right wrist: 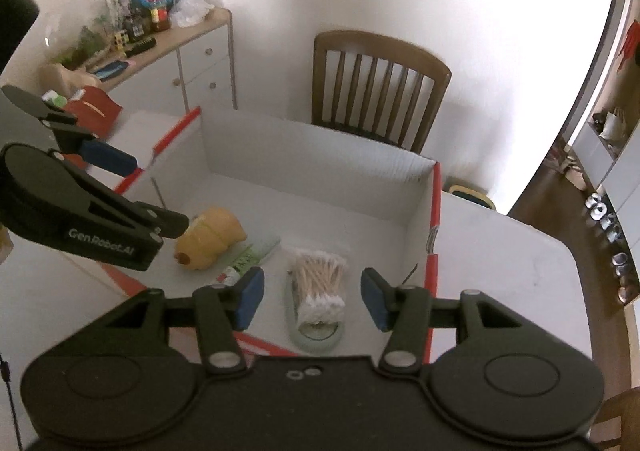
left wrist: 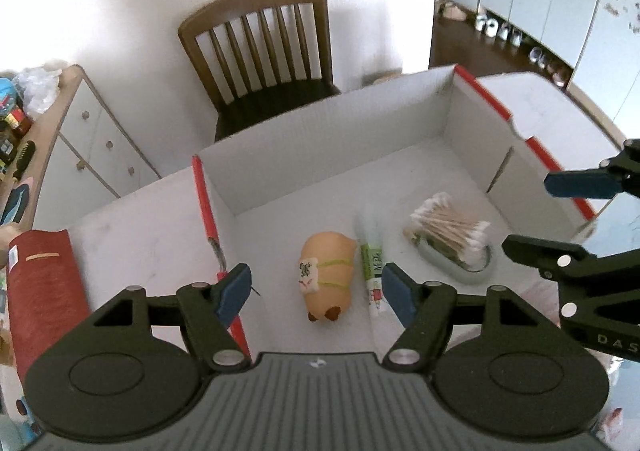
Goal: Organize objects
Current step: 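Open both tools to release the plush and swab bag inside the box, then move both tools back toward the remaining items on the table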
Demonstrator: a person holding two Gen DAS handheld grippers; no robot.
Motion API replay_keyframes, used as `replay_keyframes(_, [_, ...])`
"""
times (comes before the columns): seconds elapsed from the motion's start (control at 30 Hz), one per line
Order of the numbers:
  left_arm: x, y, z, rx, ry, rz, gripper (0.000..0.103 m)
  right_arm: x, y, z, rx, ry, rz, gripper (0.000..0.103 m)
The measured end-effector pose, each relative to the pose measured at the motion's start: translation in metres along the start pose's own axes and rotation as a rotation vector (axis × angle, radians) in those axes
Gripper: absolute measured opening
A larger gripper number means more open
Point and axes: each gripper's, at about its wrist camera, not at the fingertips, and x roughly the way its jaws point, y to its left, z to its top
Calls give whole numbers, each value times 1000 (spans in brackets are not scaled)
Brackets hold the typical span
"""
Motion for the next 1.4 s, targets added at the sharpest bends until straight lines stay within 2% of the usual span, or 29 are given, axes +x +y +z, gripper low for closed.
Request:
replay_keyframes(0.1, [-19, -2, -7, -2, -30, -9, 71, -16, 4, -1, -3, -26, 15, 53])
replay_keyframes(0.3, [-51, -8, -22, -7, -79, -28, 71, -51, 6, -10, 11, -77, 48, 64])
replay_keyframes(0.63, [-94, -25, -57, 4, -144, -71, 71, -91, 8, -36, 17, -112, 56, 71])
replay_keyframes(0.77, [-102, -27, -74, -16, -161, -89, 79, -104, 9, -51, 29, -118, 60, 76])
replay_keyframes(1.03, [-113, -30, -114, -62, -164, -107, 79, -122, 14, -89, 23, -126, 50, 88])
replay_keyframes(1.4, [-106, -28, -175, -148, -120, -142, 85, -128, 10, -145, 77, -77, 6, 92])
